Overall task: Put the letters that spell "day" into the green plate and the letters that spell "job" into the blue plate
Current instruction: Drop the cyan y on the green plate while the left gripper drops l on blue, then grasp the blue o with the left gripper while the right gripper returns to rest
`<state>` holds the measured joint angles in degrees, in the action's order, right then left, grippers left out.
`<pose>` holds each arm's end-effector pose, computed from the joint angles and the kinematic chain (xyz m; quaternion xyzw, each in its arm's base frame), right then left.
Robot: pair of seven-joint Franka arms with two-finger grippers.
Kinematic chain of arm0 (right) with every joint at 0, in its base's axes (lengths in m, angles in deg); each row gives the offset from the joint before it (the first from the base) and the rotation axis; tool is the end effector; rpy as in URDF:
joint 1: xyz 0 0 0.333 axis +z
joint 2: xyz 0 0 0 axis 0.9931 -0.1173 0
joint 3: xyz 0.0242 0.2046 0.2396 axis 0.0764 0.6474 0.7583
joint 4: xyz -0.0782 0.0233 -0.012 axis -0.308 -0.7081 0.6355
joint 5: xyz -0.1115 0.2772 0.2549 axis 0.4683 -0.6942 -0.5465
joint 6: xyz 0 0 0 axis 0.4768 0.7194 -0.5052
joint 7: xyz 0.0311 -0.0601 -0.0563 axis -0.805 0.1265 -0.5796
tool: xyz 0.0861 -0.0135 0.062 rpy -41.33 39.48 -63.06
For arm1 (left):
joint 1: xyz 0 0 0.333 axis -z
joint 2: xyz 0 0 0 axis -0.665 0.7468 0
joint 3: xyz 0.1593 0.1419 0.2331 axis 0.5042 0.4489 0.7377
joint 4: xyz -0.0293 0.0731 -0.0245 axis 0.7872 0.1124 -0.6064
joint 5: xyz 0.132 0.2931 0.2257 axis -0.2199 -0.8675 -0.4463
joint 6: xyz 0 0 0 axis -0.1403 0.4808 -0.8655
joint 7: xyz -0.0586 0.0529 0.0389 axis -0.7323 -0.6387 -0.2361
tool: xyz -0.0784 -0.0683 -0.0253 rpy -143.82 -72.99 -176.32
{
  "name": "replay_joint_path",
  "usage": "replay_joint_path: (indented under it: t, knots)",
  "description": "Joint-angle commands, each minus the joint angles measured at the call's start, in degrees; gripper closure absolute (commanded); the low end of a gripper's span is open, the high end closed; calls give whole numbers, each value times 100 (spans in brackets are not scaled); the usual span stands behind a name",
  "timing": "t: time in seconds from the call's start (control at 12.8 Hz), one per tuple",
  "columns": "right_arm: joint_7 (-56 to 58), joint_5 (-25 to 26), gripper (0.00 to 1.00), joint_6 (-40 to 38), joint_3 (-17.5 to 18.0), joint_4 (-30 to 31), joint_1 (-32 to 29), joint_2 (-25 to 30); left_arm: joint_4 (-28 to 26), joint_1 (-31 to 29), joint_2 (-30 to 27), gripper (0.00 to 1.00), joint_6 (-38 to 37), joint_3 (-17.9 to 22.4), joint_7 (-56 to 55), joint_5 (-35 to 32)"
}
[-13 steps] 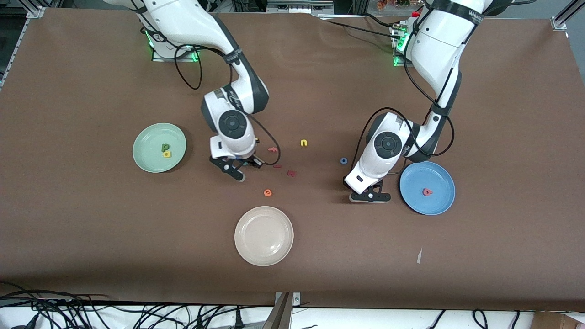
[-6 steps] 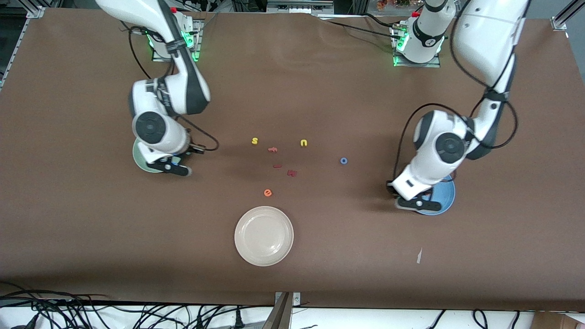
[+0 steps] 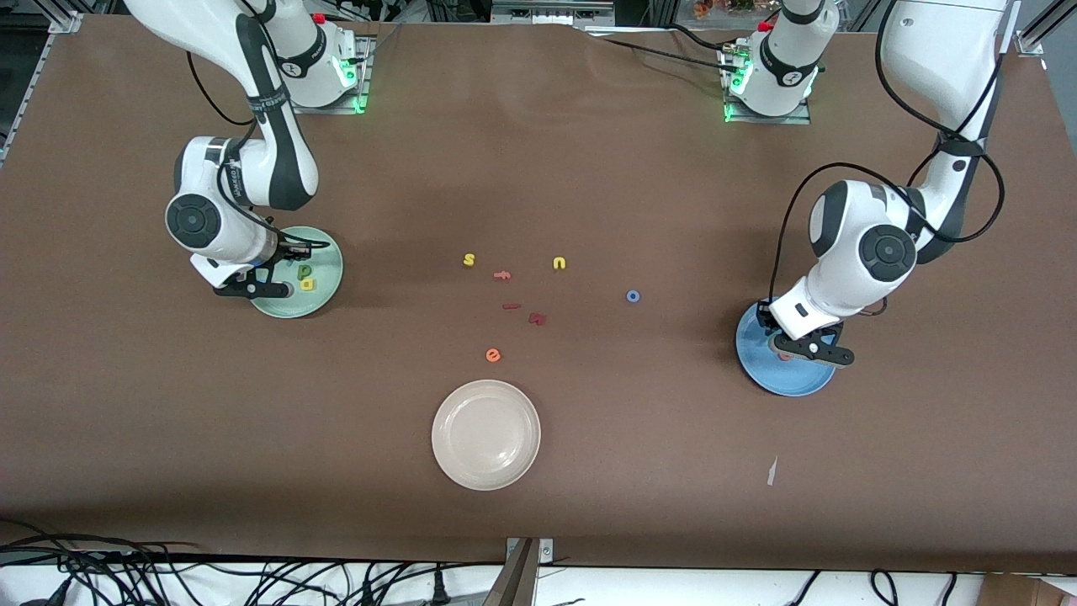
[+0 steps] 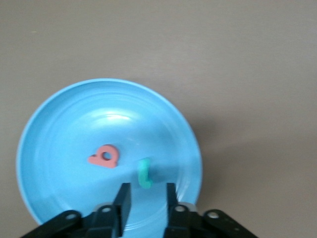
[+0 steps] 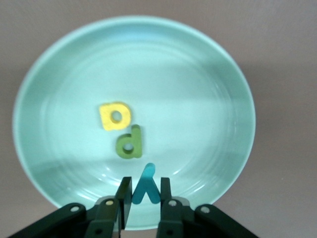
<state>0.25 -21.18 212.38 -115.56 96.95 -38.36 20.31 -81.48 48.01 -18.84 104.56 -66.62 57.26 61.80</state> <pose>0.4973 0.0483 0.2099 0.9892 0.0030 -0.1306 0.0657 0.5975 -0.0941 0.2474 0.9930 -0.1178 0.0032 0.0081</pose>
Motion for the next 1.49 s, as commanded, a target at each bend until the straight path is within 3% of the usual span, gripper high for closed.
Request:
replay_joint_path:
  t: [0.0, 0.16, 0.39, 0.63, 0.78, 0.94, 1.25, 1.33, 1.41]
  knots:
    - [216, -66, 0, 6, -42, -8, -8, 68, -112, 88, -173, 28, 23, -266, -5, 500]
    - [233, -66, 0, -404, -50, -340, -8, 174, -94, 149, -182, 29, 23, -346, -154, 519]
    - [242, -57, 0, -1669, -121, -1569, -8, 166, -68, 437, -112, 29, 75, -838, -1574, 502]
    - [584, -75, 0, -1979, -366, -2676, -8, 201, -59, 843, 37, 29, 259, -847, -1992, 510]
    - [673, -83, 0, -2767, -454, -3503, -8, 201, -102, 1001, 204, 29, 820, -839, -1992, 501]
    - [664, -75, 0, -3507, -463, -4346, -17, 201, -111, 1098, 266, 29, 884, -839, -2001, 501]
    - [620, -31, 0, -4623, -385, -5044, -52, 384, -208, 1353, 433, 29, 1112, -839, -2010, 458]
    - [637, -48, 0, -4852, -289, -5054, -226, 524, -278, 1388, 477, 29, 1208, -830, -2001, 449]
    - [646, -40, 0, -4941, 34, -5054, -620, 700, -357, 1406, 512, 29, 1305, -830, -2001, 449]
